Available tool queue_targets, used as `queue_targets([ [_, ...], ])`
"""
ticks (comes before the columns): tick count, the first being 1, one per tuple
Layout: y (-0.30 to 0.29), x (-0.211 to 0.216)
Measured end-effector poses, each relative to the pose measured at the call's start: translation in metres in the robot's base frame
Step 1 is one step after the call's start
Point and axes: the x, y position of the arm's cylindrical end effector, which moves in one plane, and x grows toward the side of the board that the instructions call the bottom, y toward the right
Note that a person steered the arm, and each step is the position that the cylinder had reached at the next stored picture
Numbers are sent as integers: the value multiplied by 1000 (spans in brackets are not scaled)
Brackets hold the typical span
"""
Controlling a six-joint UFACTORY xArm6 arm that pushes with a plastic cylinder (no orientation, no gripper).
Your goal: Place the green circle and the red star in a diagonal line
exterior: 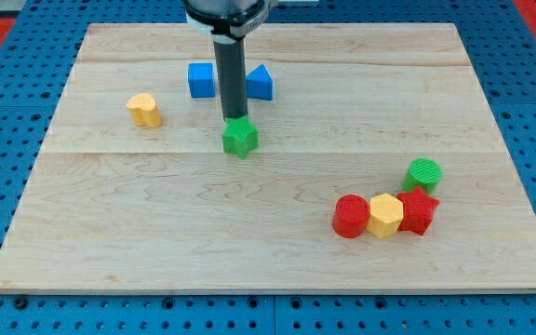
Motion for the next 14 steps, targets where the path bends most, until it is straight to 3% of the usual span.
queue_targets([
  [3, 307, 32],
  [4, 286, 103],
  [5, 207, 91],
  [6, 71, 57],
  [7, 70, 52],
  [9, 146, 47],
  [10, 224, 57],
  [11, 254, 133],
  [12, 252, 180],
  [13, 193, 181],
  [14, 205, 141],
])
